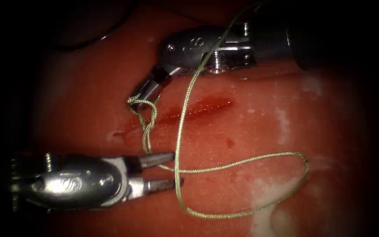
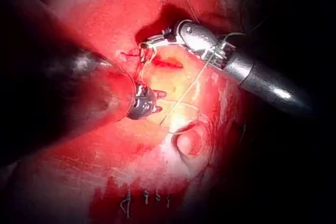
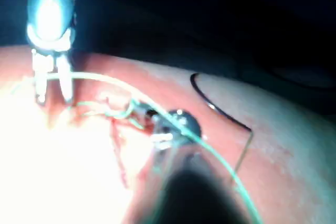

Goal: Wound Closure

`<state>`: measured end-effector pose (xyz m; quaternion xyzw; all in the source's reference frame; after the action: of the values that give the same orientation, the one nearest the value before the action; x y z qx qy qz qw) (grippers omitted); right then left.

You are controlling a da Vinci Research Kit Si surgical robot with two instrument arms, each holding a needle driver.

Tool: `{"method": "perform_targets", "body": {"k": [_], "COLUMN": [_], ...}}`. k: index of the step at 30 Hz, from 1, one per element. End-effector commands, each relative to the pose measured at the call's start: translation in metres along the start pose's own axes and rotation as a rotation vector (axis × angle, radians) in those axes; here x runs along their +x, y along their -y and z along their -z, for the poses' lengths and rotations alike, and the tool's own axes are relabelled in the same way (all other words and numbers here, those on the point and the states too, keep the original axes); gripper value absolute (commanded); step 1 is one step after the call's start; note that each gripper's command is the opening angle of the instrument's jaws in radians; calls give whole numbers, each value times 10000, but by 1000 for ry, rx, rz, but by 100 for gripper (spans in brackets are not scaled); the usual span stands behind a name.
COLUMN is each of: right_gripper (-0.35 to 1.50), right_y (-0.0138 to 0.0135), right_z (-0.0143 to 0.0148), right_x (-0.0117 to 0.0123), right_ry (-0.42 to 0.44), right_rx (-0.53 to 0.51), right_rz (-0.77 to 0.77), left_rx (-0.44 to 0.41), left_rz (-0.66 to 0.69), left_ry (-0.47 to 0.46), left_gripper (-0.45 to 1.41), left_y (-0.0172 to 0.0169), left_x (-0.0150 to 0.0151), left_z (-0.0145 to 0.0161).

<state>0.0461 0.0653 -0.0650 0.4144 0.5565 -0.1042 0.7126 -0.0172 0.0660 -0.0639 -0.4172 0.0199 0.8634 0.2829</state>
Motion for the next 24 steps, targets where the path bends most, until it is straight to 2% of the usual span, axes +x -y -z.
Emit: {"method": "perform_targets", "body": {"k": [1,10,15,18,24], "right_gripper": [-35,-35,-35,-35,-35], "right_y": [-8,-7,-7,-7,-7], "right_z": [-7,-10,-10,-10,-12], "right_x": [3,1,1,1,-1], "right_ry": [-1,1,1,1,3], "right_rx": [-1,-1,-1,-1,-2], "right_rz": [3,4,5,5,11], "left_rx": [-8,-21,-20,13,38], "left_rz": [2,10,16,10,13], "left_ry": [34,183,223,288,308], "left_gripper": [49,62,67,68,68], "left_y": [-9,-31,-42,-40,-36], "left_x": [0,21,31,33,38], "left_z": [-15,-48,-59,-69,-82]}}
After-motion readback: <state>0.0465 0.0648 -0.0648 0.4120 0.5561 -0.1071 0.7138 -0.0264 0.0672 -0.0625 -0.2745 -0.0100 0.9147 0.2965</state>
